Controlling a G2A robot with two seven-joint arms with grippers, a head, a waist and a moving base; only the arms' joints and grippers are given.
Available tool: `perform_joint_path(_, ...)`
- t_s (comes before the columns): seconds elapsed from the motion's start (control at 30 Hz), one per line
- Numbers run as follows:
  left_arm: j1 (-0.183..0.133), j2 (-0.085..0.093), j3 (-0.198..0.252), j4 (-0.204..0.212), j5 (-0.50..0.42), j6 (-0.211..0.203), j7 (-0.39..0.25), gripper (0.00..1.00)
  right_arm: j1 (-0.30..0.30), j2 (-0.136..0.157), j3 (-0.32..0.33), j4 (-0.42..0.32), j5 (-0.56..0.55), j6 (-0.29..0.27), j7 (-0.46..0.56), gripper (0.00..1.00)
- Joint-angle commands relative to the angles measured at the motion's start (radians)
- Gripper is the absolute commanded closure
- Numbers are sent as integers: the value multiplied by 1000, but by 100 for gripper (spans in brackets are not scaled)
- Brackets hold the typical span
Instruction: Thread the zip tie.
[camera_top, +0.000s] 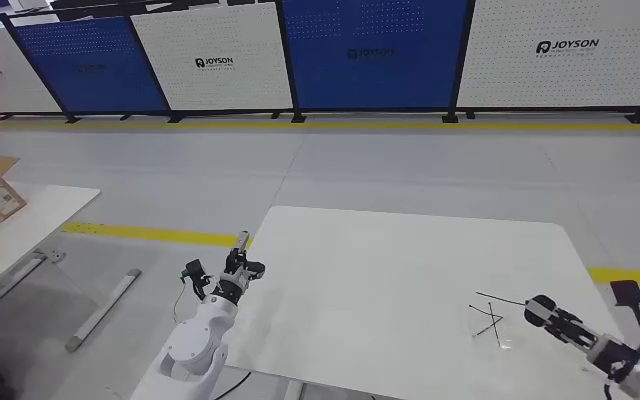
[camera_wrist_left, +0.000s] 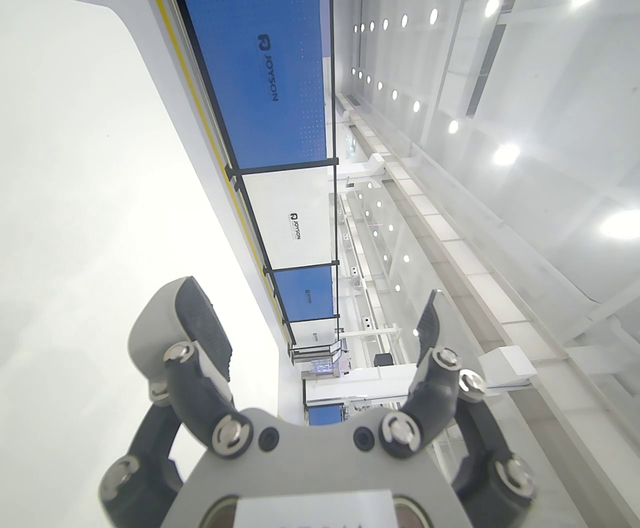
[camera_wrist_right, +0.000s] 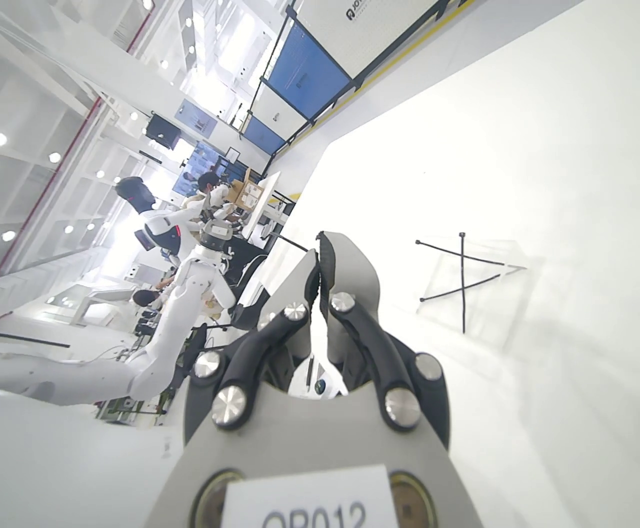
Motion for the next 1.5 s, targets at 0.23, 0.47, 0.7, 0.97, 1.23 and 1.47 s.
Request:
perform_joint_path(0.23,0,0,0,0,0,0,0,0,2,-18,-100,-21,-147,2,-158,100)
perform_joint_path(0.47,0,0,0,0,0,0,0,0,2,-18,-100,-21,-147,2,-158,100)
perform_joint_path(0.7,0,0,0,0,0,0,0,0,32,-24,-128,-92,-248,2,-197,100)
perform_joint_path(0.97,0,0,0,0,0,0,0,0,76,-31,-194,-128,-469,45,-235,100)
perform_joint_path(1.23,-2,0,1,-2,0,-1,-2,0,76,-31,-194,-128,-469,45,-235,100)
perform_joint_path(1.47,-24,5,27,-95,16,74,-167,0,76,-31,-194,-128,-469,45,-235,100)
